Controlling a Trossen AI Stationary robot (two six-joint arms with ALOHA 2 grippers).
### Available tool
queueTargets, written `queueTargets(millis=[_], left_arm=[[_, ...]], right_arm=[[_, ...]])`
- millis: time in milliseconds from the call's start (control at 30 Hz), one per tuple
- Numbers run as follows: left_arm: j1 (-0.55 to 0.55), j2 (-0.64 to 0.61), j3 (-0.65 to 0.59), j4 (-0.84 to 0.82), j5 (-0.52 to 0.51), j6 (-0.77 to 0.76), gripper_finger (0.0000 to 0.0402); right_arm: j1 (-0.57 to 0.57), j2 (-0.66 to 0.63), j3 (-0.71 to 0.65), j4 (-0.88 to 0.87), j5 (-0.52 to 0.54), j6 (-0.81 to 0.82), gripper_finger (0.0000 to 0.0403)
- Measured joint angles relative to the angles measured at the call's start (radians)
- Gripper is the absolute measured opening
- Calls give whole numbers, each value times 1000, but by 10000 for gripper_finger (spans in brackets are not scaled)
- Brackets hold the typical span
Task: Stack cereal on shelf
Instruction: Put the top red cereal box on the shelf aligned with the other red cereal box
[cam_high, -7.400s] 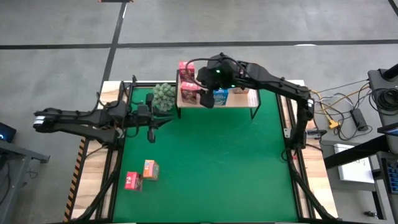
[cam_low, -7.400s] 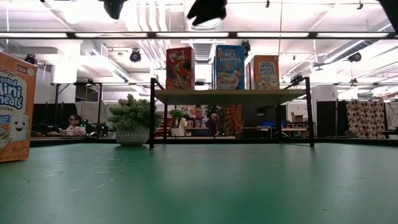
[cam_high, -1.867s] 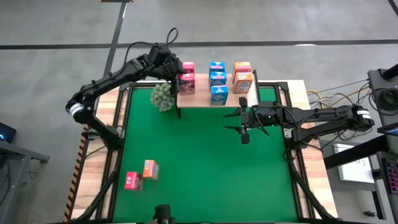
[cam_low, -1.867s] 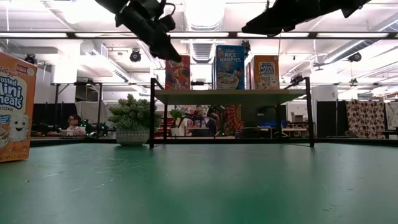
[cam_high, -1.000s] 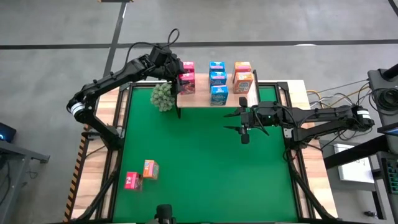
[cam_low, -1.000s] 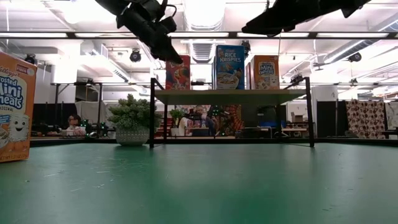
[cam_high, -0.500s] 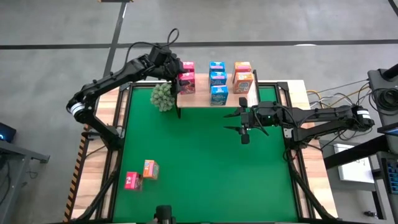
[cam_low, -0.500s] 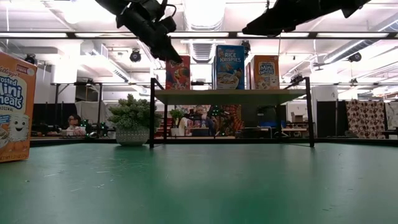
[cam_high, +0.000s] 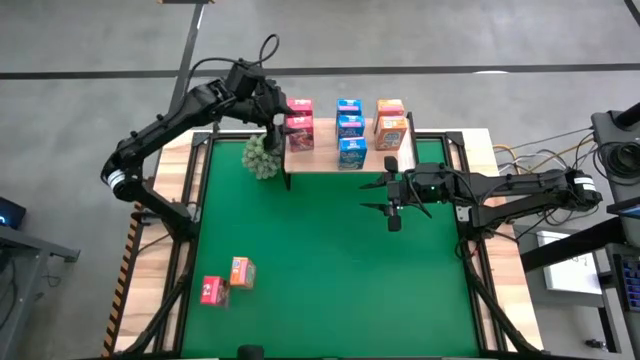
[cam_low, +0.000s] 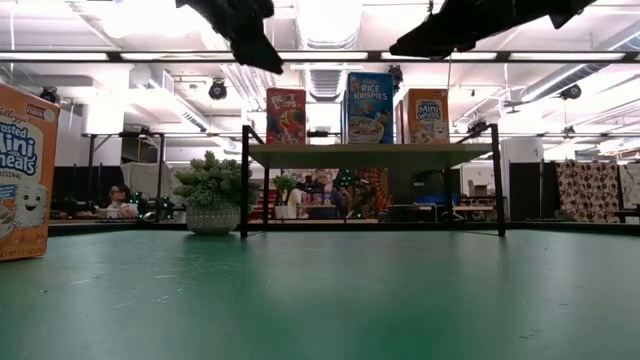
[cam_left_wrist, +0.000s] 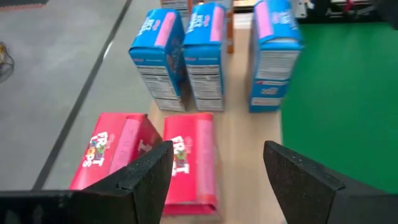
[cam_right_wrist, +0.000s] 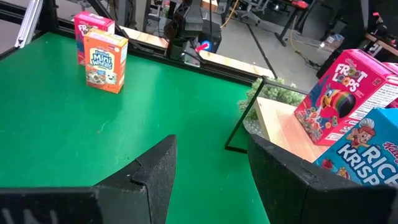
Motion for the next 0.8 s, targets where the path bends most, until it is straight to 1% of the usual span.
queueTargets(millis=[133,267,367,567,700,800], left_arm=[[-15,-6,53,-95,-10,-2,233],[-31,-22,55,-151,-107,-7,227],[-51,-36,41,-171,-174,-17,212],[-75,-52,-38,-145,-297,-14,155],[-74,-53,-96,-64,-308,-14,105],[-75,-49,-108,-65,-309,-7,71]], right_arm=[[0,0,0,0,0,8,185],[0,0,0,0,0,15,185],[0,0,0,0,0,26,185],[0,0,0,-1,0,34,185],[0,0,0,-4,0,34,185],[0,0,0,-5,0,34,185]])
